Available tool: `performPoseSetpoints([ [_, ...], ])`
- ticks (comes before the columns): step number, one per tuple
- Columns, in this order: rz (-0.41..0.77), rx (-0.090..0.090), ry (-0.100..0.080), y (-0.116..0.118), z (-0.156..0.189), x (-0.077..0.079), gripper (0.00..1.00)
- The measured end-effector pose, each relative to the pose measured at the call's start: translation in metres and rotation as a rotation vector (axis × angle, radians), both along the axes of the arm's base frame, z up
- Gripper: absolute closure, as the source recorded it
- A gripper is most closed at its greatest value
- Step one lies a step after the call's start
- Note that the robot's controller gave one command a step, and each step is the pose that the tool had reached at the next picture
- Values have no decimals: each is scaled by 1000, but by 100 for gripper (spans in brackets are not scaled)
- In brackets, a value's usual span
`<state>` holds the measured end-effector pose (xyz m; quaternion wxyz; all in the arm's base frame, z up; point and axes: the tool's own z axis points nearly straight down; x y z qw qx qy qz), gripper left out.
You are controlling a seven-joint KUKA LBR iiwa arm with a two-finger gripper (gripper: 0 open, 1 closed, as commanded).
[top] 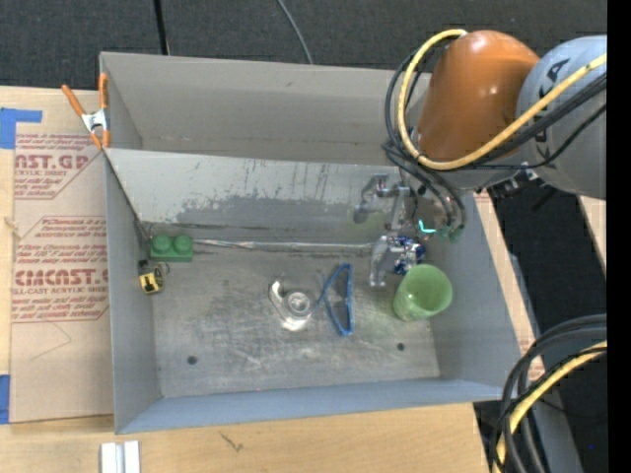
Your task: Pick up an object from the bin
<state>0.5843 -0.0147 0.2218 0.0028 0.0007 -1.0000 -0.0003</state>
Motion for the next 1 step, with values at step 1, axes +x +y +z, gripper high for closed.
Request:
performPoseSetpoints([
  [1, 563, 3, -2, -27, -113, -31, 0],
])
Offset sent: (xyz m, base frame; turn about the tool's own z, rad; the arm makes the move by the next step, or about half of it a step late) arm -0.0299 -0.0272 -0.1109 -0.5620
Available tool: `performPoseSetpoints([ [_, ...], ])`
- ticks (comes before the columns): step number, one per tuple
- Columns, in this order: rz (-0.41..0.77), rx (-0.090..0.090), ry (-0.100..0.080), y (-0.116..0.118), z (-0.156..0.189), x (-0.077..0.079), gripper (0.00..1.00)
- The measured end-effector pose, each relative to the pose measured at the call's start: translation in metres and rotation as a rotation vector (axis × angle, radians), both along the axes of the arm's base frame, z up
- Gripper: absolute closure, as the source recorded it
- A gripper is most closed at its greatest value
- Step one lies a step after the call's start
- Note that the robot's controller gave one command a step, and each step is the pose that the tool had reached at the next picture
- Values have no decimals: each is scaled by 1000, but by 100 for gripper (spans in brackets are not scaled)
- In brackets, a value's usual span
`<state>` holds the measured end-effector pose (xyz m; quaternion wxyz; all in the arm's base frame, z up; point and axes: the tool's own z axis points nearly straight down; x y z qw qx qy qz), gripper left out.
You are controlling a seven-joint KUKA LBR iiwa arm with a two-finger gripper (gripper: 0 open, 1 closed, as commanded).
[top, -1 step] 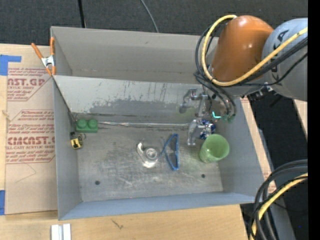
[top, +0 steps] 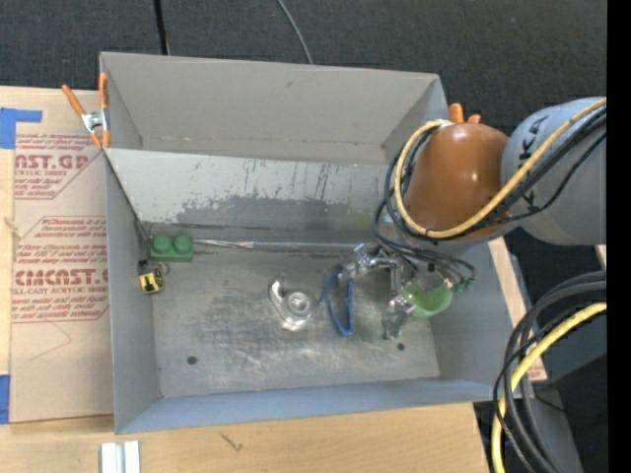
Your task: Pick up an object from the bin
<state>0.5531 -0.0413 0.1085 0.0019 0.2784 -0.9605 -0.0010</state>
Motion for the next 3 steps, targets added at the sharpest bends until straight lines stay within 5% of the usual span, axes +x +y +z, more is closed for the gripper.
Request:
performPoseSetpoints([
  [1, 227, 2, -3, 33, -14, -16, 0],
  [2, 224, 2, -5, 32, -13, -16, 100],
  [3, 245, 3, -2, 67, 7, -58, 100],
])
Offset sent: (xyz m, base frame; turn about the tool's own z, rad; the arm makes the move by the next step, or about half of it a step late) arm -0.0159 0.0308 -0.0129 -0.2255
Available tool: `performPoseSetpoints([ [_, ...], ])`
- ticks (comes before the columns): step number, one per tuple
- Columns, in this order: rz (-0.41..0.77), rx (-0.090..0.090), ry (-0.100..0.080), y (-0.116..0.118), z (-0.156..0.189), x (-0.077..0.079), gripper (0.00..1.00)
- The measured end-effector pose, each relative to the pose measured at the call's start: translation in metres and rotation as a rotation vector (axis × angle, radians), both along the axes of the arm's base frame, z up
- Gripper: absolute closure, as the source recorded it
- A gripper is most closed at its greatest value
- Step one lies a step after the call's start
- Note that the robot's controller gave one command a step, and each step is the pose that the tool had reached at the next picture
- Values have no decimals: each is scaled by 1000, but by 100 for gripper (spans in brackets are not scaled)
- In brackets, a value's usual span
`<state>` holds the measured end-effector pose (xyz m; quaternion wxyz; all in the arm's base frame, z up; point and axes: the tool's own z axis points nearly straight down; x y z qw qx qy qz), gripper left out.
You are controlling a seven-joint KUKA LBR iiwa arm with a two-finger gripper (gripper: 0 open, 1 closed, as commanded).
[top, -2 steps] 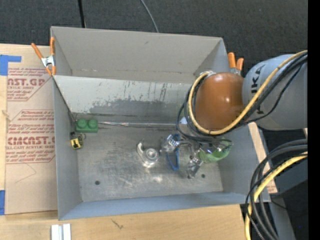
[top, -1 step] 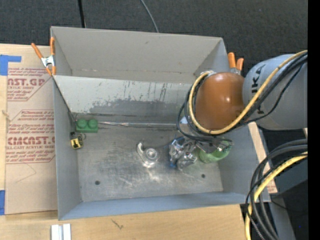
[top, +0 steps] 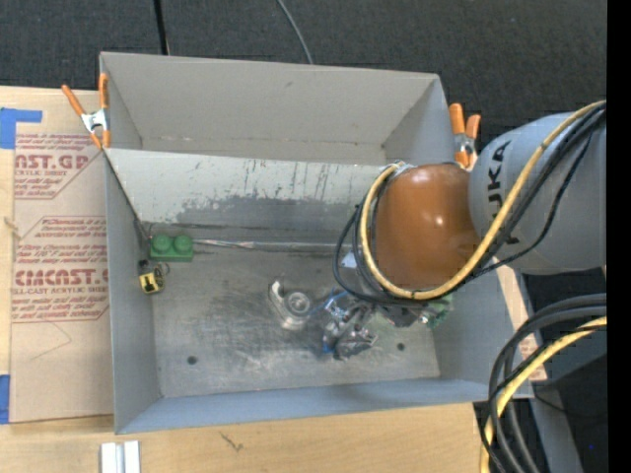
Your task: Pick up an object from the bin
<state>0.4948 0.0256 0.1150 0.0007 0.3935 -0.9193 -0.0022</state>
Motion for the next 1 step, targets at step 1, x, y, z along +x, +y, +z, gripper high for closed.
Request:
performPoseSetpoints([
  [1, 20, -2, -12, 3, 132, -9, 100],
])
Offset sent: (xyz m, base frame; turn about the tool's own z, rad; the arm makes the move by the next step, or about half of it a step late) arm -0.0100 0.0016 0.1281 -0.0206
